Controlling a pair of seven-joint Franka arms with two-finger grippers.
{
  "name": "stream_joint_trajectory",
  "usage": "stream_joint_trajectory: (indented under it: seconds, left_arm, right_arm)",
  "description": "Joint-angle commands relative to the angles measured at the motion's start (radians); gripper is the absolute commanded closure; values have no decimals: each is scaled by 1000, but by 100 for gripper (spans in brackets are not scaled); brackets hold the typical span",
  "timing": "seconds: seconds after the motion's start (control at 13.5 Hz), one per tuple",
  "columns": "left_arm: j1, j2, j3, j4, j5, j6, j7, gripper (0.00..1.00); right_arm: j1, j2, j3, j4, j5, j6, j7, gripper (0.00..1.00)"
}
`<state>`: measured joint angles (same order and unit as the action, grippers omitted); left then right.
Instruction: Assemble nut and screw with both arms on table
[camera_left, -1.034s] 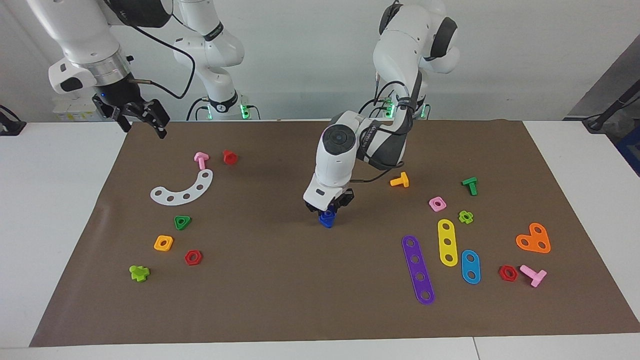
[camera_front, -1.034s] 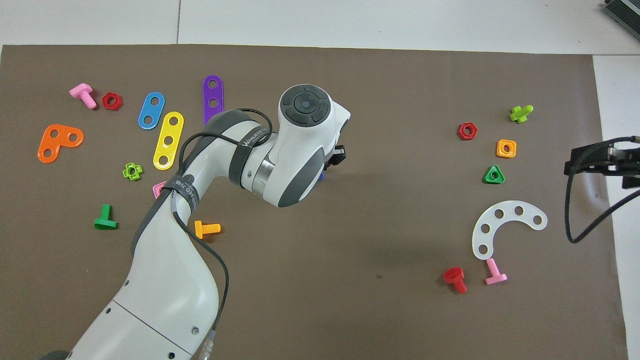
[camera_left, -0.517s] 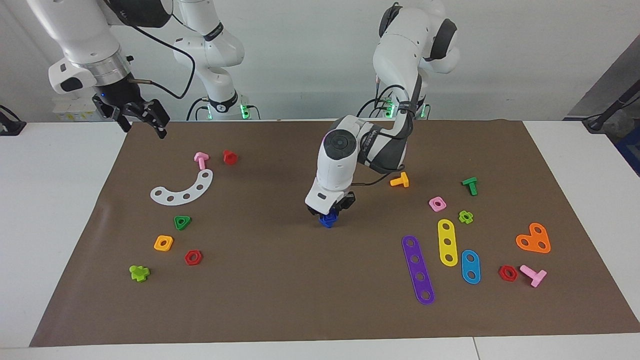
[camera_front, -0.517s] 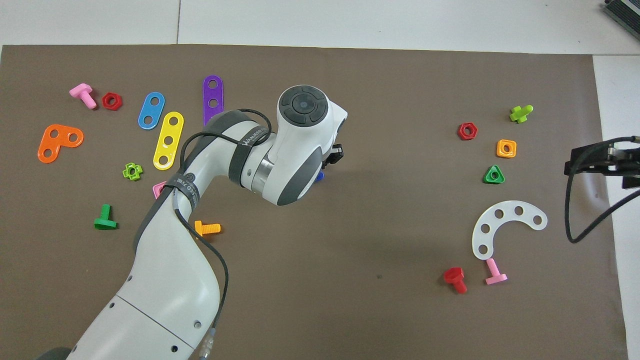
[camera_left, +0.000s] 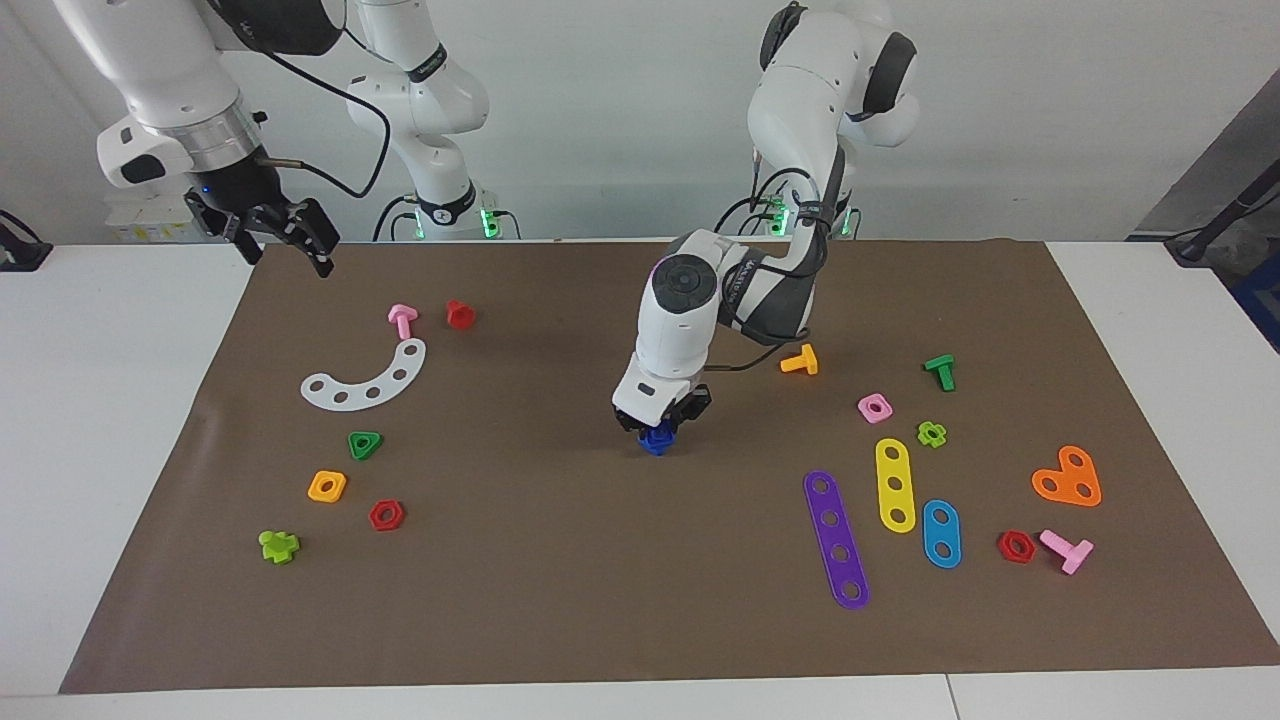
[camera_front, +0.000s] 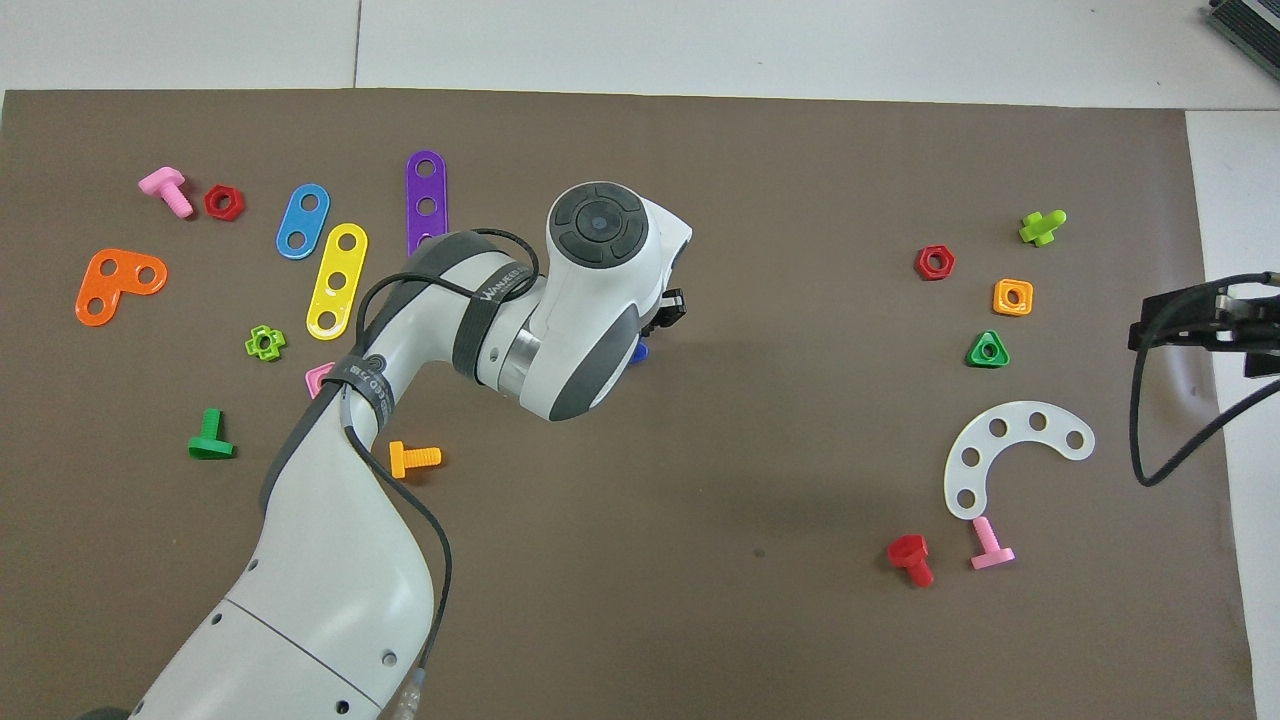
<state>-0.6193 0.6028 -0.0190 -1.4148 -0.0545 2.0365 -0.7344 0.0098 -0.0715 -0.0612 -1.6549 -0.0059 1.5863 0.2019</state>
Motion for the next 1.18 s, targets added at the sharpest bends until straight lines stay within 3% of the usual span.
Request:
stream_joint_trajectory:
  seconds: [0.0,0.3,0.66,1.11]
  left_arm:
    - [-3,5,7,-70,27,53,-16,98]
    - [-3,-2,7,-81,28,50,-16,97]
    - [0,11,7,5,8,-42,-19,97]
    - [0,12,7,40,-34,-94,-34,97]
  right_arm:
    - [1,-16,-5,-11,20,-9,-27,0]
    - [1,-16,-5,-11,20,-9,-27,0]
    - [1,-16,-5,-11,20,-9,-27,0]
    - [1,-16,-5,-11,20,-9,-27,0]
